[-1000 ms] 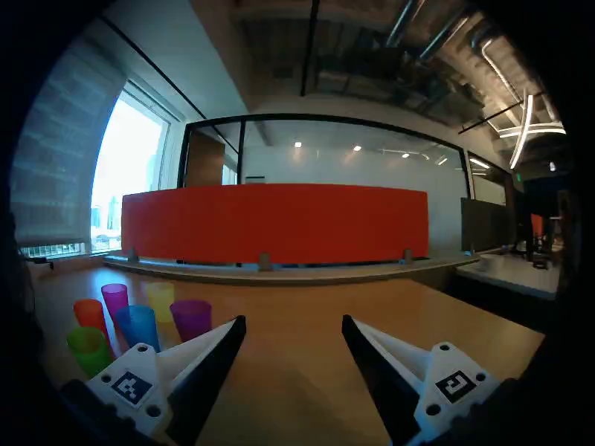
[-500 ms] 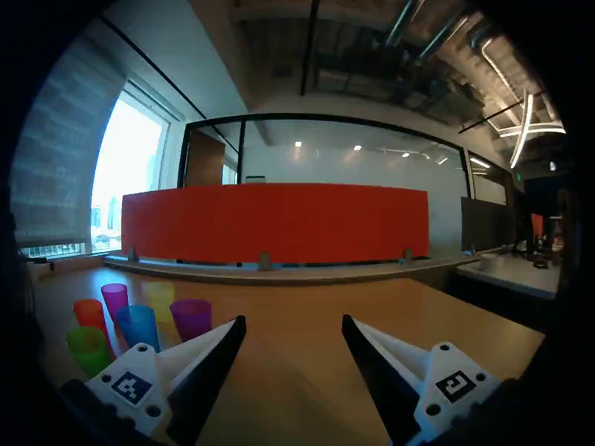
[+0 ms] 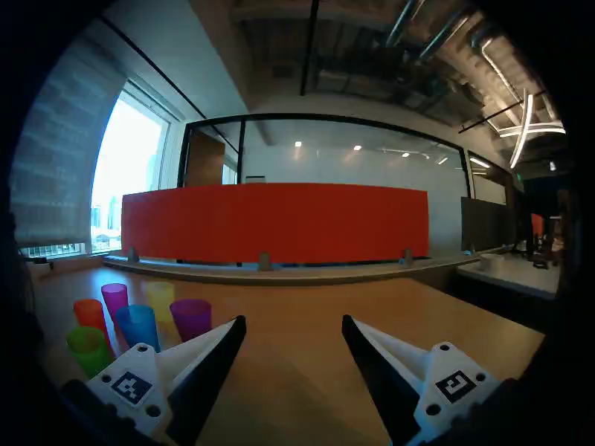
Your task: Pour water
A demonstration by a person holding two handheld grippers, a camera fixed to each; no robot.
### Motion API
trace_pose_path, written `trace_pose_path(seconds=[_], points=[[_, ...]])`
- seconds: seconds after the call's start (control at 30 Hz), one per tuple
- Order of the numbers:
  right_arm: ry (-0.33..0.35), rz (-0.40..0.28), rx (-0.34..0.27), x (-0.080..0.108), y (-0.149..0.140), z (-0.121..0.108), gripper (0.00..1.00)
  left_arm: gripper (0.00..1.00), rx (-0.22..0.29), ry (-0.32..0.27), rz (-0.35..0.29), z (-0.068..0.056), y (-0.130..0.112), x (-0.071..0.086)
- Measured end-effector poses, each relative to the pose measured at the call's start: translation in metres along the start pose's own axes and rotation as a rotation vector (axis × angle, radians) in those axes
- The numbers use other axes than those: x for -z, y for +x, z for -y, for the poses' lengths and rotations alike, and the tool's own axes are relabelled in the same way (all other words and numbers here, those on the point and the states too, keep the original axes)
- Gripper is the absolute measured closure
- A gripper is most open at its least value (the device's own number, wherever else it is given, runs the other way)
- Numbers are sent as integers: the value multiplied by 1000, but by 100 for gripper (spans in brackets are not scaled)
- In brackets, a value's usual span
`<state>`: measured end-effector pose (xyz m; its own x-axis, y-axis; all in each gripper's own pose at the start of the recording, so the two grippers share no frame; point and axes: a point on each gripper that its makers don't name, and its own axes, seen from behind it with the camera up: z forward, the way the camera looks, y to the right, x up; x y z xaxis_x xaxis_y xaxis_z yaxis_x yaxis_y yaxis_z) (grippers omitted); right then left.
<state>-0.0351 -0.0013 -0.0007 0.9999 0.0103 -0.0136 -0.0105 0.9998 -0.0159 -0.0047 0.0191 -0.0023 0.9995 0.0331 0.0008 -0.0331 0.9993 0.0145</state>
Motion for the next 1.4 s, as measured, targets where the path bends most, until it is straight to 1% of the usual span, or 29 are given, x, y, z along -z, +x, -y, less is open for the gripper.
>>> trace_pose_path(seconds=[0.8, 1.4], points=[[0, 0, 0, 0, -1, 0, 0, 1, 0, 0, 0, 0, -1, -2], [0, 0, 0, 0, 0, 0, 0, 1, 2, 0, -3, -1, -6, -4]])
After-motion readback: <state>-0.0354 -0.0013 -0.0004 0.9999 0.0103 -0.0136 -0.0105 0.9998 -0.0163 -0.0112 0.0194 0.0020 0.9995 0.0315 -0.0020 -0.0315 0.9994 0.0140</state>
